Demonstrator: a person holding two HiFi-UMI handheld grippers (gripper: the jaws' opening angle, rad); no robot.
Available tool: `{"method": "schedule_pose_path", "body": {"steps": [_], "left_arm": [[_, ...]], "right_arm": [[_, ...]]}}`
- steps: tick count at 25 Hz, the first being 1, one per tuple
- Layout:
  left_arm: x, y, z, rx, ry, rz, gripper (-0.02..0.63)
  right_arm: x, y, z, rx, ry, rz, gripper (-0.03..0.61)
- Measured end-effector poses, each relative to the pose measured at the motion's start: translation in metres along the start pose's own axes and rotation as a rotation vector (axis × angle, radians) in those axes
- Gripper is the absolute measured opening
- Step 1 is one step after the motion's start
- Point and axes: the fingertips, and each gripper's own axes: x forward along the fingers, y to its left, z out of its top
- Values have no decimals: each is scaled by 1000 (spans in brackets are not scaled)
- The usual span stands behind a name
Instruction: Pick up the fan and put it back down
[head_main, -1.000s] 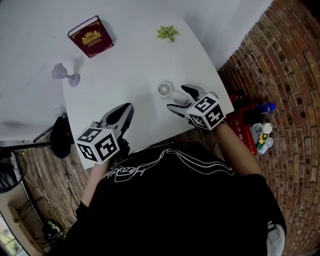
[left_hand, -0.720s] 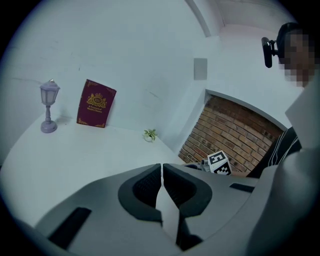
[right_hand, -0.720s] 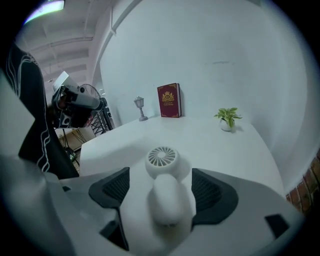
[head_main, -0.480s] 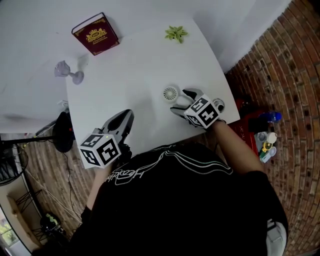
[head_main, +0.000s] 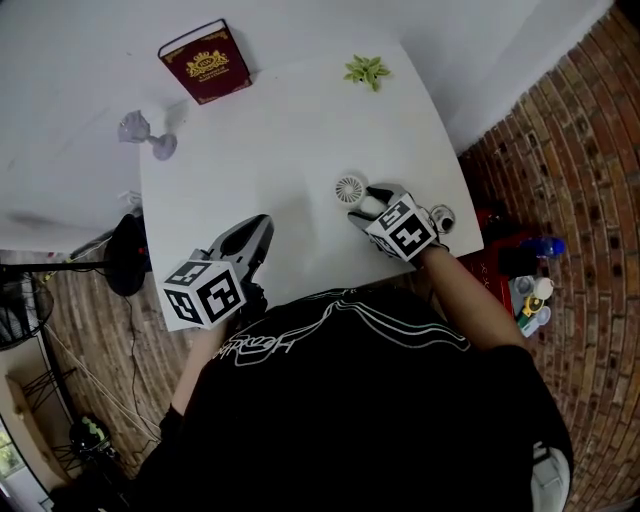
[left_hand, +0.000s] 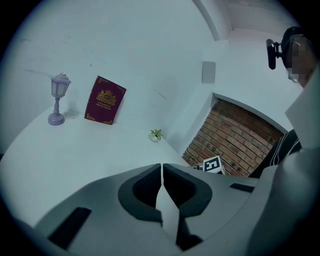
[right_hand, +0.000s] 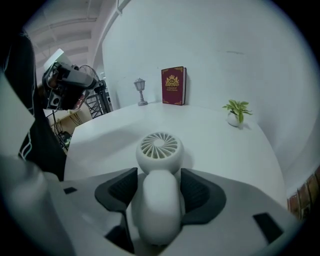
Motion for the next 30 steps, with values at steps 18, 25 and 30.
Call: {"method": "schedule_pose_path", "body": {"steps": [18, 25, 30], "left_arm": [[-1, -2, 3, 15, 1, 0, 38], [2, -5, 6, 31, 39, -22, 38], [-6, -3, 3, 34, 76, -27, 38]], "right_arm": [[2, -7, 1, 1, 13, -29, 231], [0, -10, 0, 27, -3, -59, 195], [-6, -12, 0, 66, -29, -98, 193]]}}
